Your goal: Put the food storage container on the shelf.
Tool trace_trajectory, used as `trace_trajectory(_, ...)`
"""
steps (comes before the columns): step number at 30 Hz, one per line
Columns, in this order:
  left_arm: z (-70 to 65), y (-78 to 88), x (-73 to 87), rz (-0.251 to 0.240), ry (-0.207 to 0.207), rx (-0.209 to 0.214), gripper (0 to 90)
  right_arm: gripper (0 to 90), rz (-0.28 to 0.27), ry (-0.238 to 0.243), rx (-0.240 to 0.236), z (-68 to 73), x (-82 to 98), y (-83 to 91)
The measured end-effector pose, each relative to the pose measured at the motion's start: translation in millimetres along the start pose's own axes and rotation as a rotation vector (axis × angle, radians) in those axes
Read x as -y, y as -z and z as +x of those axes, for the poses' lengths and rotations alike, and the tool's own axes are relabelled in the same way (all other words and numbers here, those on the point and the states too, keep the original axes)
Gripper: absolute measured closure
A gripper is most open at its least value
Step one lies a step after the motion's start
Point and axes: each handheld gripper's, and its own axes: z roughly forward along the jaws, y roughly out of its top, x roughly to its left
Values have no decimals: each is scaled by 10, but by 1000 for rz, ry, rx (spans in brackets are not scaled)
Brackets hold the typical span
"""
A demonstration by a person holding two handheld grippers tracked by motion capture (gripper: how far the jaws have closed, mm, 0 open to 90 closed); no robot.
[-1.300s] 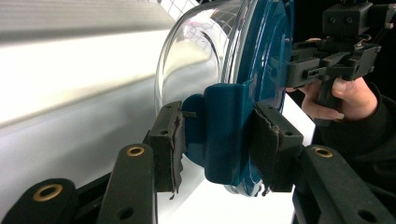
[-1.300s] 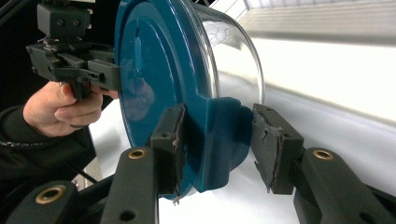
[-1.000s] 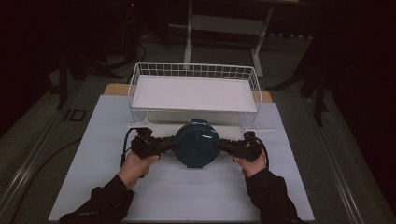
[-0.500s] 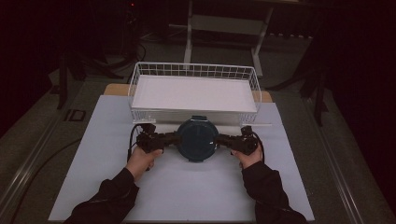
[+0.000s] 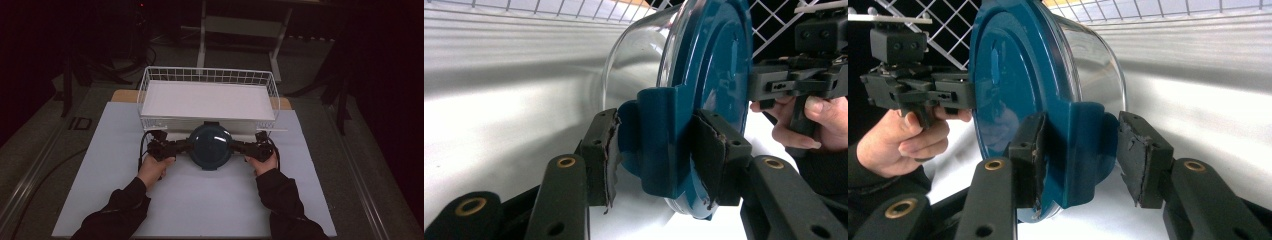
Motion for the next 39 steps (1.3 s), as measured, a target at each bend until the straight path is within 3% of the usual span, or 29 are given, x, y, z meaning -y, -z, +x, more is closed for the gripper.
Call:
trace_trajectory(3, 5, -22, -8, -12, -2, -3, 535, 543, -7, -25, -8, -41, 12, -4)
trace_trajectory(9, 78, -61, 17, -24, 40, 24, 506, 534, -6, 6, 51, -2, -25, -14)
trace_trajectory(13, 57, -68, 17, -47, 0, -9, 469, 546, -19, 9, 78, 5, -51, -36)
trace_trajectory(18, 32, -82, -38, -55, -7, -42, 464, 533, -38, -18, 88, -3, -65, -60)
trace_trajectory(19, 38, -82, -55, -56, -36, -67, 456, 531, -50, 3, 101, -11, -73, -71)
trace_trajectory(24, 23, -101, -87, -63, -51, -102, 434, 525, -60, 18, 137, 4, -104, -93)
trace_trajectory(28, 20, -100, -93, -62, -76, -108, 428, 520, -70, 14, 145, 5, -100, -98)
trace_trajectory(30, 11, -98, -98, -55, -70, -109, 428, 518, -67, 27, 157, 27, -100, -94)
trace_trajectory(32, -6, -94, -98, -46, -67, -111, 426, 511, -63, 6, 153, 67, -100, -72)
trace_trajectory(33, -15, -90, -98, -38, -63, -116, 402, 508, -63, -4, 151, 90, -104, -55)
trace_trajectory(34, -19, -84, -93, -35, -63, -105, 380, 504, -96, 60, 149, 67, -112, -53)
trace_trajectory(38, -36, -55, -77, -24, -57, -87, 278, 498, -64, 5, 140, 161, -94, 29)
trace_trajectory(39, -61, -17, -63, -41, -44, -80, 272, 498, -69, 21, 132, 157, -85, 36)
